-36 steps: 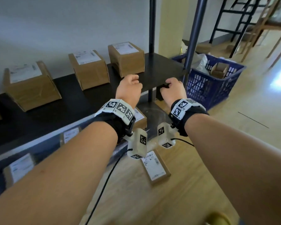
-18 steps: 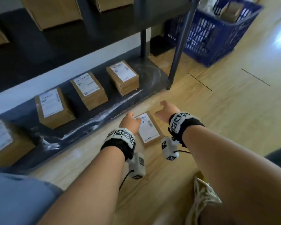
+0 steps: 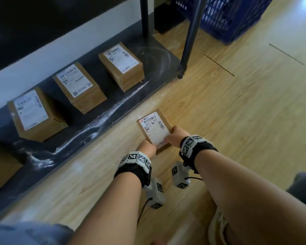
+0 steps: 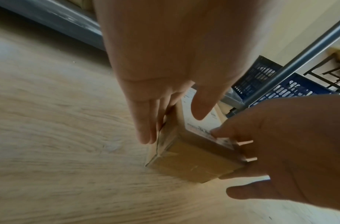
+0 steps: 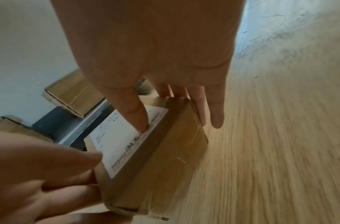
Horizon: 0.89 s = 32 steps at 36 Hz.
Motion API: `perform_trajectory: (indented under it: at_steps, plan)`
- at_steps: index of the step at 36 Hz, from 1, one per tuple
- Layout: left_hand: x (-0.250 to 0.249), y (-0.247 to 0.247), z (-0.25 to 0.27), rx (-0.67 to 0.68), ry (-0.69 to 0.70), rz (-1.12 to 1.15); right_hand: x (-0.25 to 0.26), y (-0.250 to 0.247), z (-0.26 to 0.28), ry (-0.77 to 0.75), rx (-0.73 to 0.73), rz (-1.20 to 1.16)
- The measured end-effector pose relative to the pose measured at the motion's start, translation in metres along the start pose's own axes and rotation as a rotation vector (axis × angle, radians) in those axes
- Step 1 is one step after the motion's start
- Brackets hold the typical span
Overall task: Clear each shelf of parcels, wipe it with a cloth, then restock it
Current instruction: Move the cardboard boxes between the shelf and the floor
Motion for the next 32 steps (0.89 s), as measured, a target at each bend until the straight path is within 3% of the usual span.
perform_trajectory:
  at_steps: [6,13,20,32]
  plan:
    - [-0.015,-0.016,0.018,-0.045,0.055,0.078,0.005,-0.016,0.012,0.008,-0.046,-0.106]
    - [-0.054,-0.037,0.062,-0.104,0.257,0.131,0.007,-0.059,0.054,-0.045,-0.166,-0.336]
    - [-0.115,-0.068,0.118,-0.146,0.467,0.133,0.025,-0.126,0.107,-0.169,-0.349,-0.475]
    - [-0.241,-0.153,0.220,-0.289,0.768,0.185,0.100,-0.269,0.213,-0.449,-0.683,-0.581]
Point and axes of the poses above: each hand's wrist, its own z-axis away from the middle knuckle, its own y-axis out of the palm, x = y × z, the point moved 10 cm from there along -z, towards the middle knuckle, and after that the axes turned 1 degree about x, right-handed, at the moved point
